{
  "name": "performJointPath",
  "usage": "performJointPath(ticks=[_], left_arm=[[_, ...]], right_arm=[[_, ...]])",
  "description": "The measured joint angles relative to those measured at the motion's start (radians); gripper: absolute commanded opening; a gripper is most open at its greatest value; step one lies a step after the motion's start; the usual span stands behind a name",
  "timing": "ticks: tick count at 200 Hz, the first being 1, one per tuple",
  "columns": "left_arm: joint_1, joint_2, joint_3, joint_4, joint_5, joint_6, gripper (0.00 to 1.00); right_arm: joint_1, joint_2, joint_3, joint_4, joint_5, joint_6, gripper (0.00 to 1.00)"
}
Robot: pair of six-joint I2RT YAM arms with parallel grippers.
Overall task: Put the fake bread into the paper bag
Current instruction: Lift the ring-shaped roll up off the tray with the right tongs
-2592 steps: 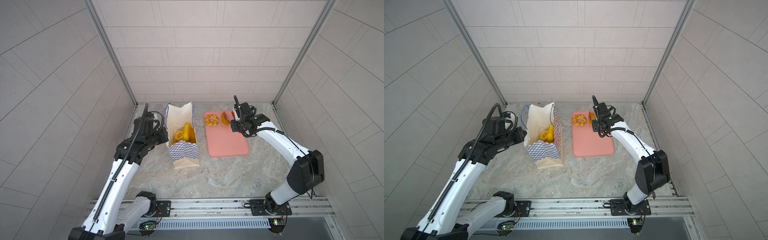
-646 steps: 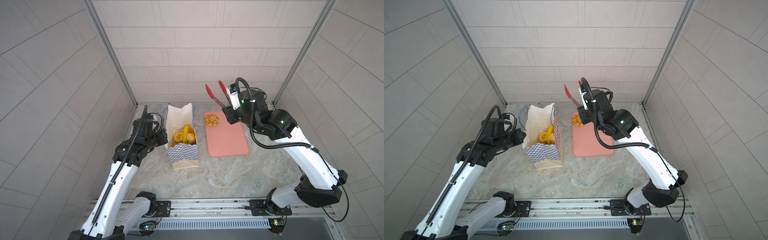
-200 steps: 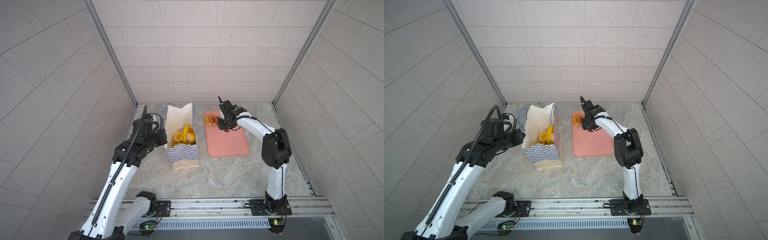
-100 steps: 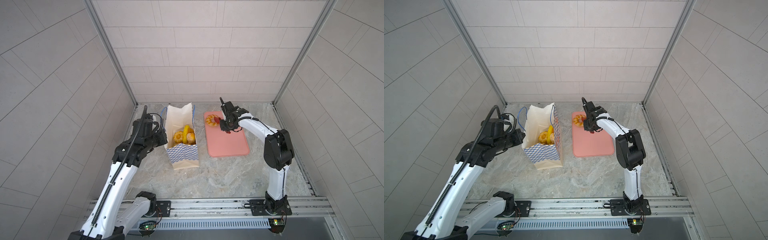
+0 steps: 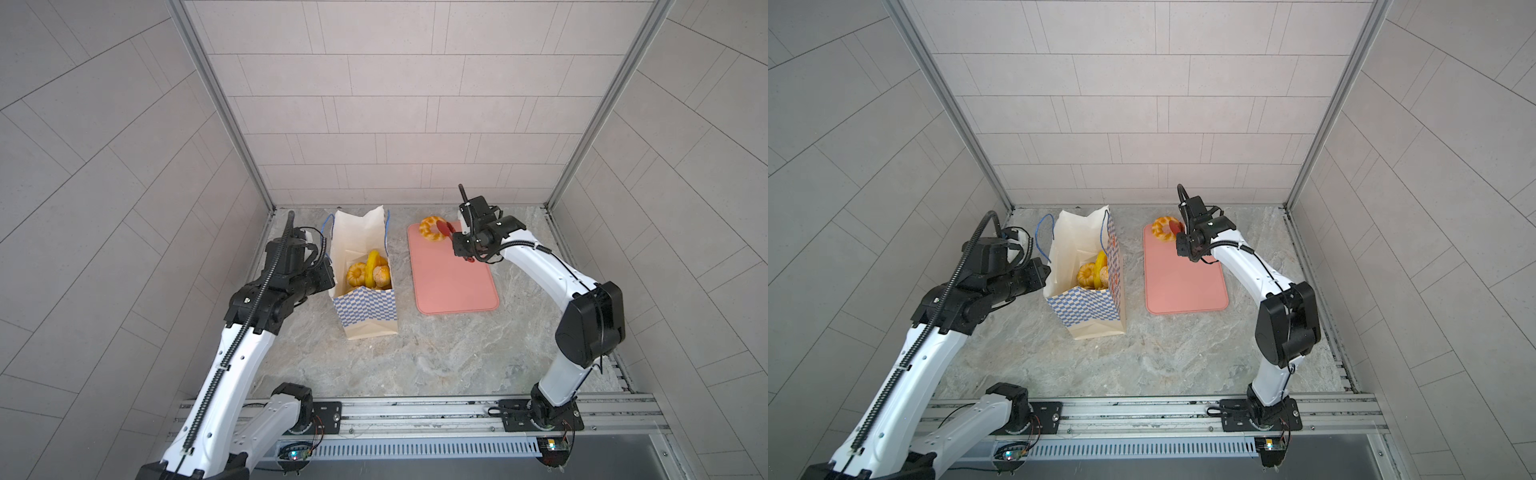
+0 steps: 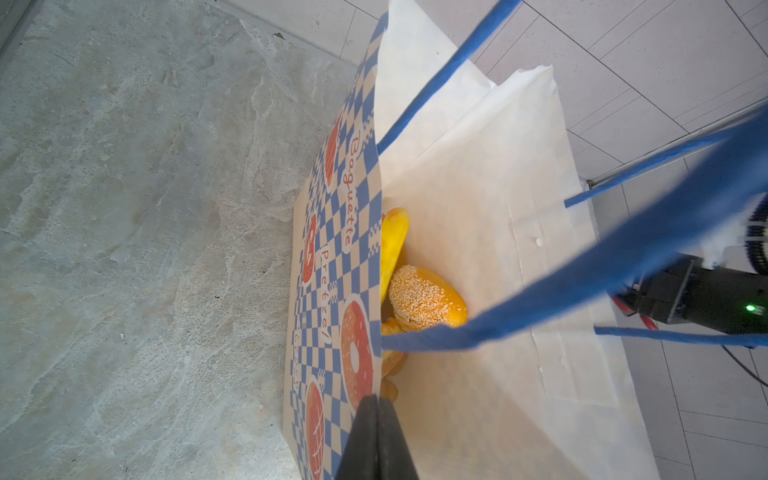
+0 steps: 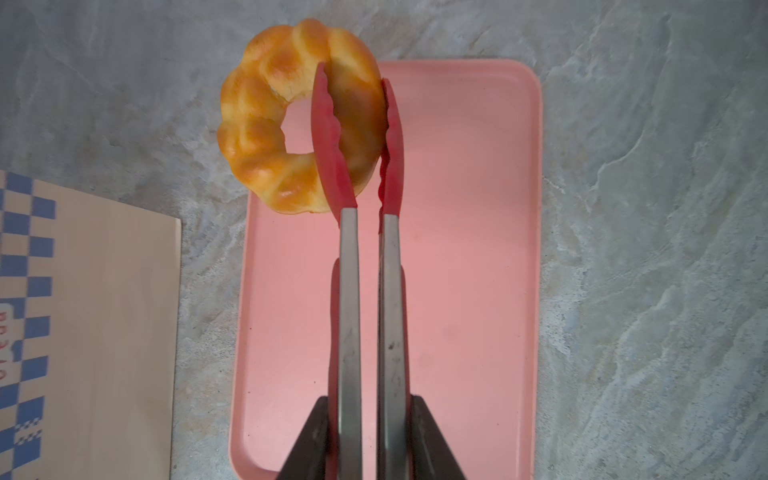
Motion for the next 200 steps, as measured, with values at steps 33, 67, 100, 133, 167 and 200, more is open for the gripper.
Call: performJointPath(ticks=[33, 67, 100, 133, 167, 200], left_arm=[[0.000, 0.000, 0.000, 0.000, 0.000, 0.000, 0.05], [0.000, 0.000, 0.000, 0.001, 0.001, 0.000, 0.05], [0.000, 0.000, 0.000, 0.002, 0.003, 0.000, 0.05], [0.000, 0.000, 0.000, 0.003, 0.004, 0.000, 0.05], [0.000, 0.000, 0.000, 0.003, 0.005, 0.000, 0.06], [0.000, 0.000, 0.000, 0.003, 0.008, 0.000, 0.05]], right_arm=[[0.000, -0.134, -0.045, 0.024, 0.011, -0.002, 0.29], [0.000, -0.231, -0.042, 0.020, 0.026, -0.005, 0.29], [0.000, -0.277, 0.003, -0.009, 0.035, -0.005, 0.30], [0.000, -0.320, 0.047, -0.036, 0.037, -0.005, 0.30], [0.000, -0.357, 0.101, -0.058, 0.035, -0.005, 0.31], [0.001, -0.391, 0.143, -0.076, 0.021, -0.004, 0.31]])
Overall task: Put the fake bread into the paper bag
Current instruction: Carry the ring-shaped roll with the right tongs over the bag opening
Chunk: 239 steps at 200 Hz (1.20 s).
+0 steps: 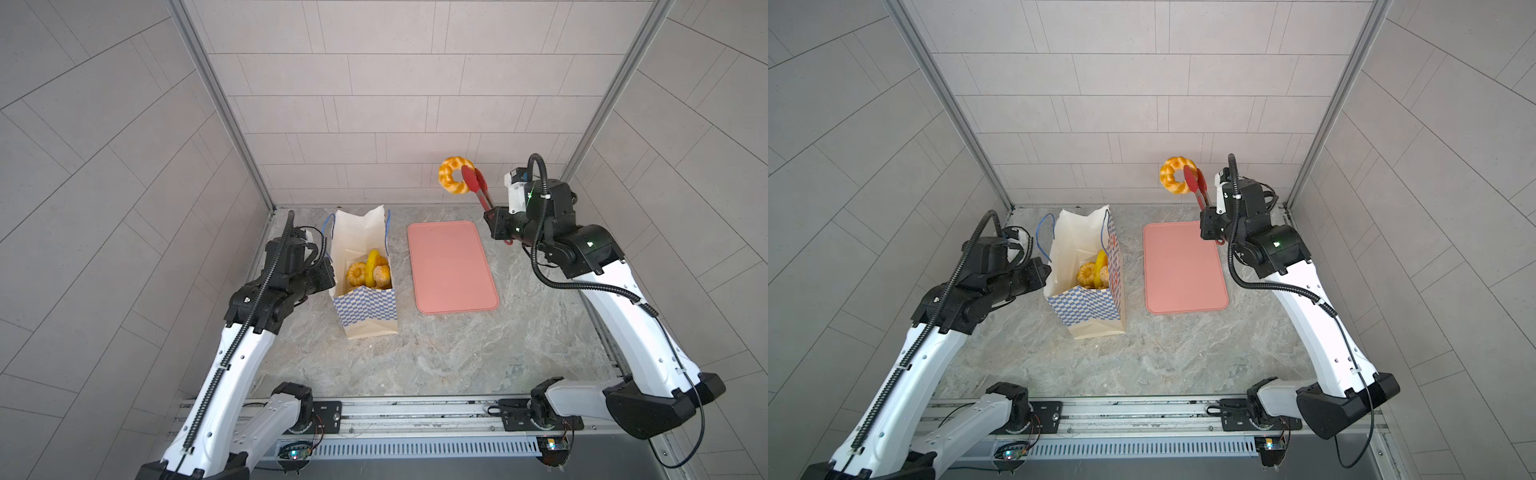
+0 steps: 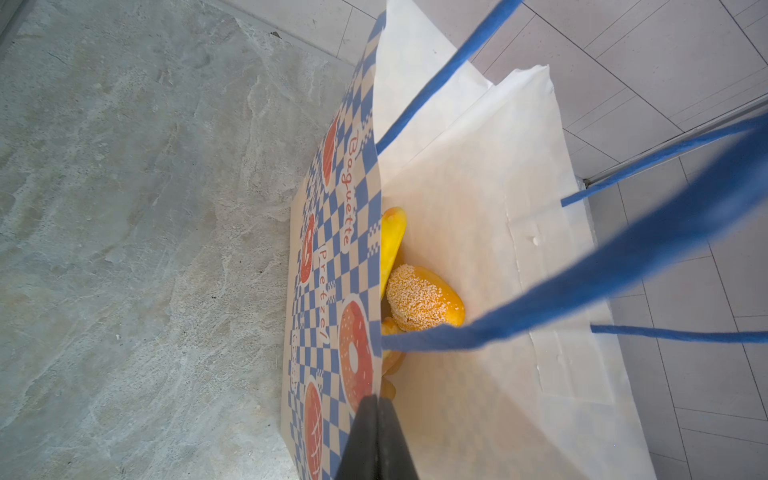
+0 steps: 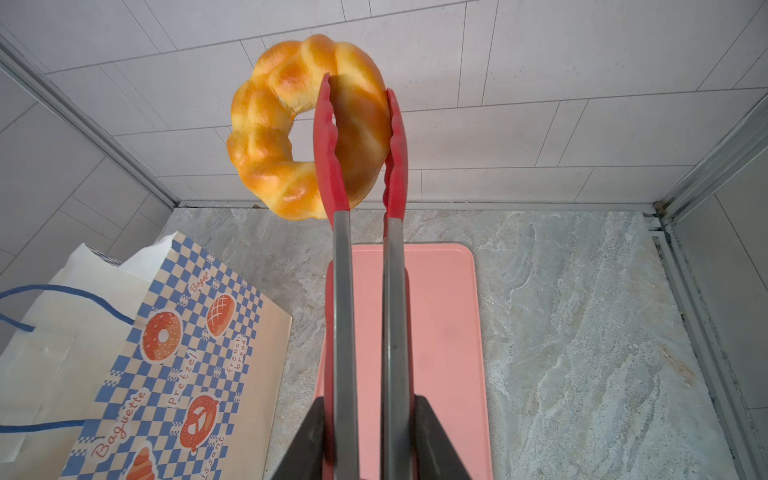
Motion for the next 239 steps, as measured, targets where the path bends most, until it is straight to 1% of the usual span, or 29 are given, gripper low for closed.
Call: performJointPath(ticks=[57, 87, 144, 207, 239], left_arm=[[0.000, 0.000, 0.000, 0.000, 0.000, 0.000, 0.06], [0.000, 0.000, 0.000, 0.000, 0.000, 0.000, 0.05], [0.000, 0.000, 0.000, 0.000, 0.000, -0.002, 0.06], [0.000, -0.005, 0.000, -0.002, 0.000, -0.003, 0.06], [0.000, -0.005, 0.000, -0.002, 0.000, -0.003, 0.06]], right_arm=[[0.022, -0.034, 0.050, -0.007, -0.038, 0.011, 0.31], [0.060, -0.043, 0.064, -0.011, -0.048, 0.018, 0.32], [0.175, -0.047, 0.097, -0.014, -0.034, 0.018, 0.32], [0.350, -0.032, 0.136, -0.021, 0.030, -0.008, 0.32], [0.423, -0.006, 0.169, -0.026, 0.068, -0.029, 0.32]])
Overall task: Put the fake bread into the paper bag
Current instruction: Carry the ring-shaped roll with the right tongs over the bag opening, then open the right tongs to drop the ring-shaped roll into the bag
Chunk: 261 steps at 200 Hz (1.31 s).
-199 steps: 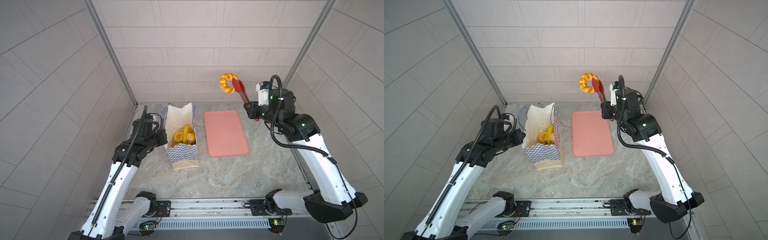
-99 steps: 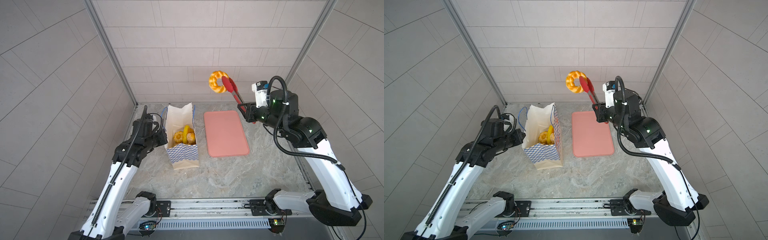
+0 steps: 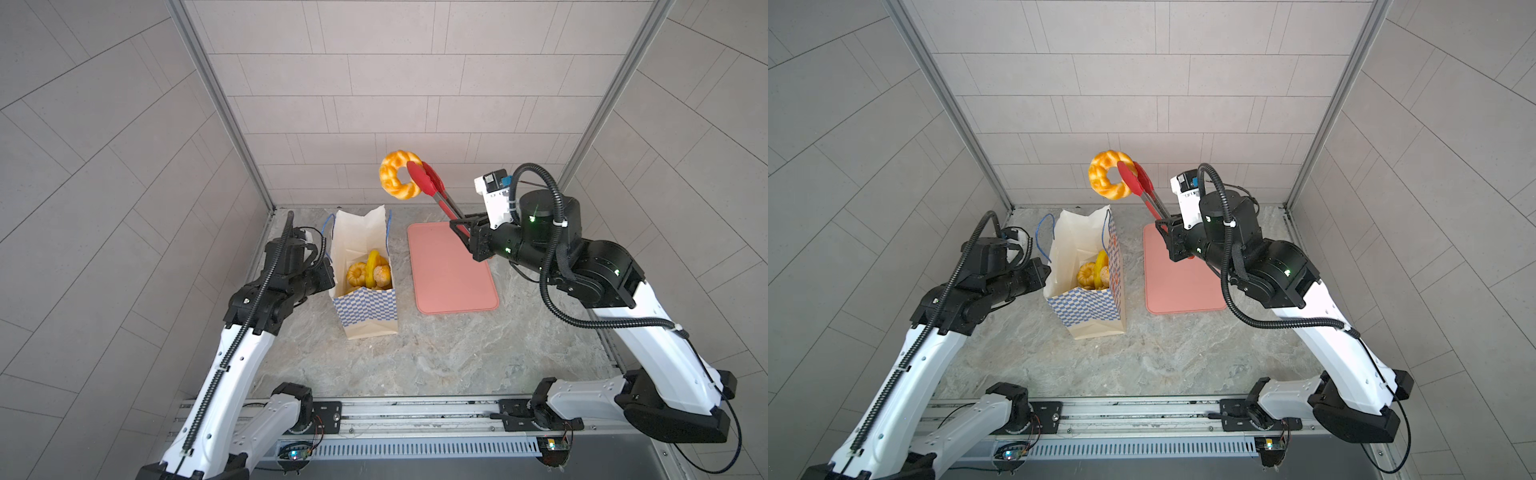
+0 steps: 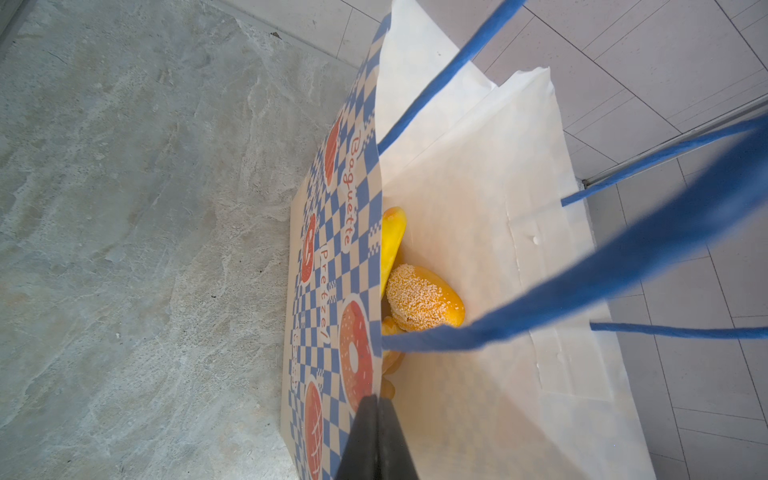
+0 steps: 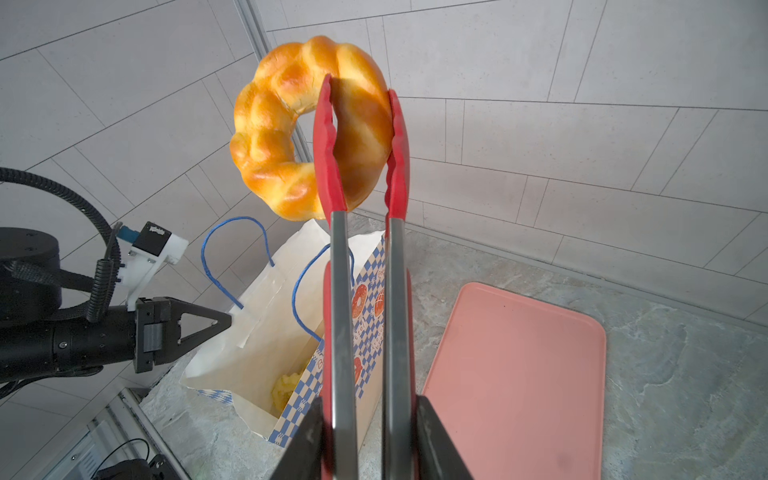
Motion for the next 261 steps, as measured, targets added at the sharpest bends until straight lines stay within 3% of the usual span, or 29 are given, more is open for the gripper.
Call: performJointPath(ticks=[144, 261], left_arm=[[0.000, -0.011, -0.001, -0.006, -0.001, 0.000, 0.06], [0.000, -0.018, -0.006, -0.010, -0.001, 0.000, 0.06]], right_arm=[[0.265, 0.199, 0.209, -0.148, 0.247, -0.132, 0.32], [0.376, 0.334, 0.267, -0.274, 0.472, -0.220, 0.32]])
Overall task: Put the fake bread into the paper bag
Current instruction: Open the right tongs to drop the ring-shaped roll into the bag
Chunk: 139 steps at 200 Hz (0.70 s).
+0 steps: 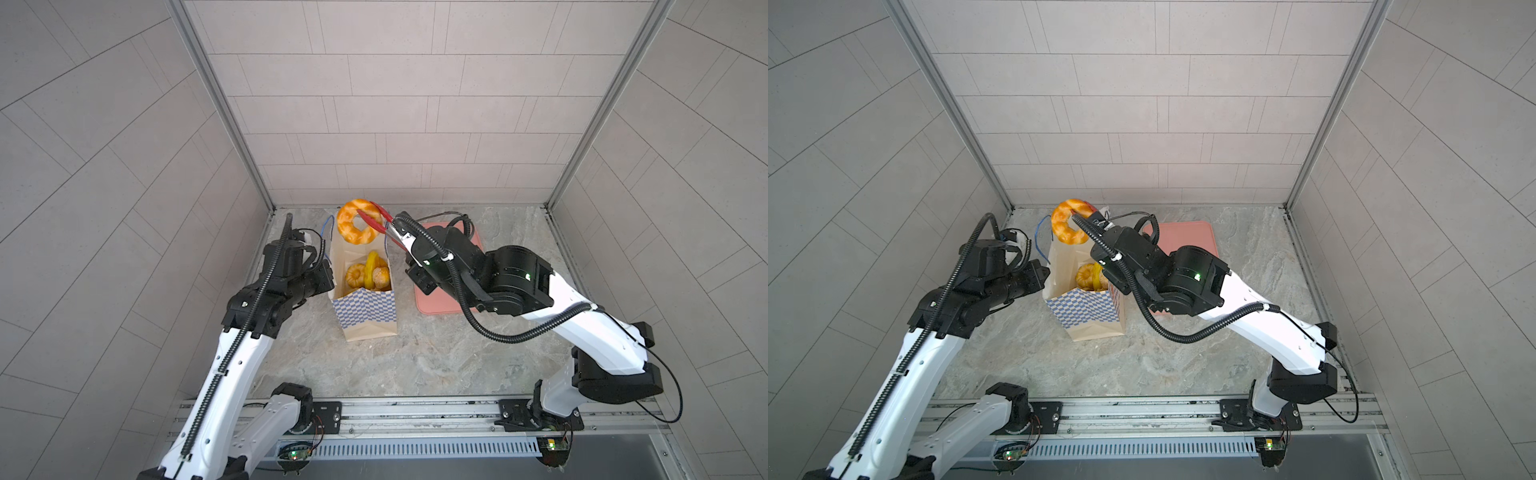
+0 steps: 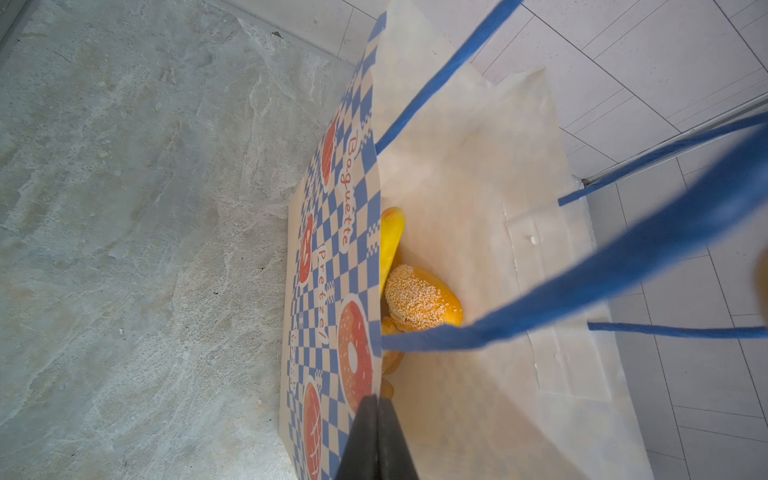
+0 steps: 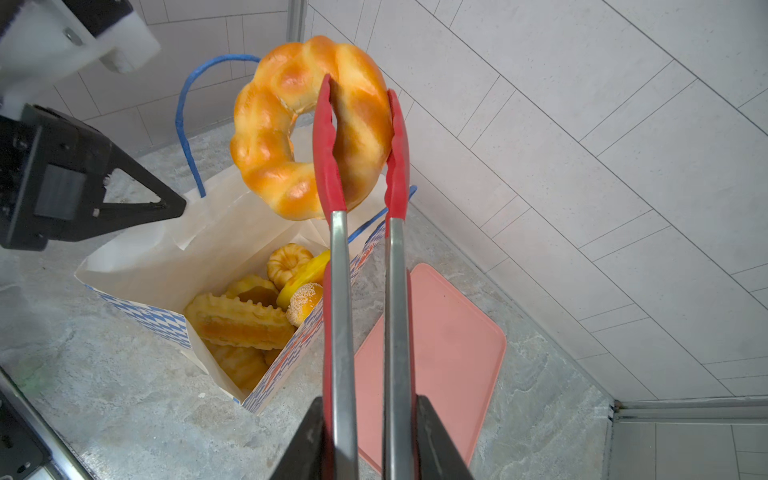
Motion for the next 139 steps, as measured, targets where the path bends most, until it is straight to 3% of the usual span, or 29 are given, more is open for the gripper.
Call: performJointPath(ticks=[91, 139], left_arm=[[0.000, 0.000, 0.000, 0.000, 0.000, 0.000, 0.06], [0.000, 0.000, 0.000, 0.000, 0.000, 0.000, 0.06]], right_arm=[[0.038, 0.036, 0.010, -0.051, 0.061, -0.030, 0.33], [0.048, 0.071, 0.010, -0.060, 0.065, -0.042, 0.41]])
